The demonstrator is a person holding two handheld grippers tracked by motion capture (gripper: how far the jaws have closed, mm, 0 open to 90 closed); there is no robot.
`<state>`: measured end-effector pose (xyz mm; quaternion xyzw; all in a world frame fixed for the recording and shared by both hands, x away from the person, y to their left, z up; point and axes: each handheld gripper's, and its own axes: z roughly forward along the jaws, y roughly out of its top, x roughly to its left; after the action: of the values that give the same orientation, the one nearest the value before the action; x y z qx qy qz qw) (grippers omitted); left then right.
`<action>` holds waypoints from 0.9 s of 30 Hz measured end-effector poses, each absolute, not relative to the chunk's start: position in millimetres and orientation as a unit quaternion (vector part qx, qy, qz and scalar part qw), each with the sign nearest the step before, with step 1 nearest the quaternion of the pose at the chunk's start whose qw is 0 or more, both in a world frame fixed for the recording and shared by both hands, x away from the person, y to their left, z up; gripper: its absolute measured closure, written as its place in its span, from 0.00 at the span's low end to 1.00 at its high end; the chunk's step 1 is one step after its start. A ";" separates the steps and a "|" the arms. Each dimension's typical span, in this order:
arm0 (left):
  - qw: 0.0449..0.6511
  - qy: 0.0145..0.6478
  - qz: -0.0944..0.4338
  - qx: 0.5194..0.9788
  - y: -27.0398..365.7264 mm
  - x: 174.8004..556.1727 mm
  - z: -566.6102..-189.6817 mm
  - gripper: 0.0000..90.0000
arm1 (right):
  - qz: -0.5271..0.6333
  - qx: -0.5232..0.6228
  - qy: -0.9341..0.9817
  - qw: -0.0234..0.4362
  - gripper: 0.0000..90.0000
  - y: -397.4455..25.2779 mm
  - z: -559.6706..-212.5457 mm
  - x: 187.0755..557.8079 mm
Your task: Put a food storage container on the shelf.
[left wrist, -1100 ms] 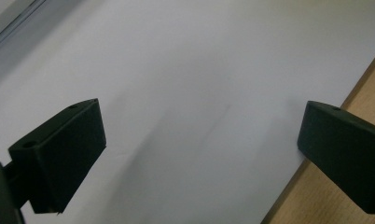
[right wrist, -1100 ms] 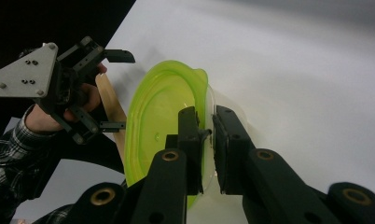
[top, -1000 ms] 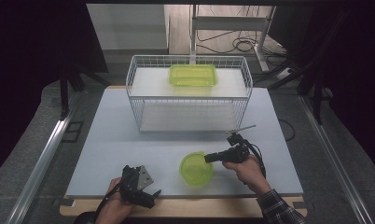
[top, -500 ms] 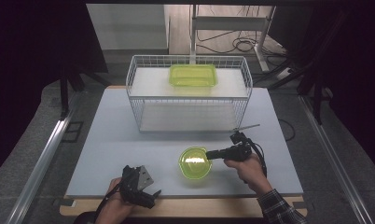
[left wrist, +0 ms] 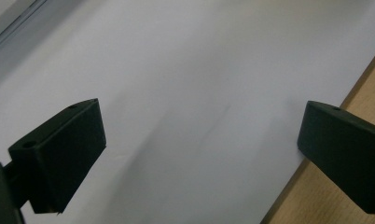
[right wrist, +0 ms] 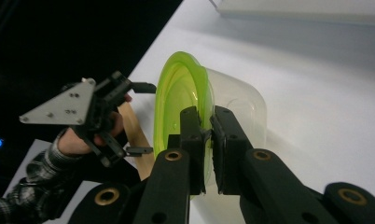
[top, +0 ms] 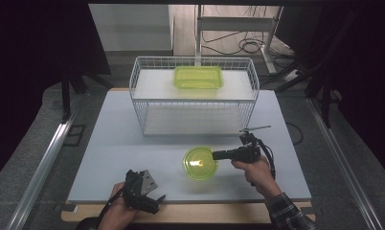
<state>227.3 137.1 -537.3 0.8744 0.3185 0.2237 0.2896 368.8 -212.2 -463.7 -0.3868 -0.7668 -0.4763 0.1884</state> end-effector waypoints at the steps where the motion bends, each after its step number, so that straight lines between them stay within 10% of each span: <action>1: 0.291 0.320 0.224 0.873 137.3 227.4 -537.0 0.01 | -0.480 -0.386 -0.764 0.190 0.93 -212.8 -461.8 369.1; 27: 0.334 0.335 0.198 0.858 143.7 228.8 -531.9 0.00 | -0.524 -0.380 -0.742 0.173 0.93 -218.3 -406.3 382.2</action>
<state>228.8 143.7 -531.9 0.8583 0.3354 0.1979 0.3343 382.2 -218.3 -406.3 -0.3797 -0.7425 -0.5239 0.1735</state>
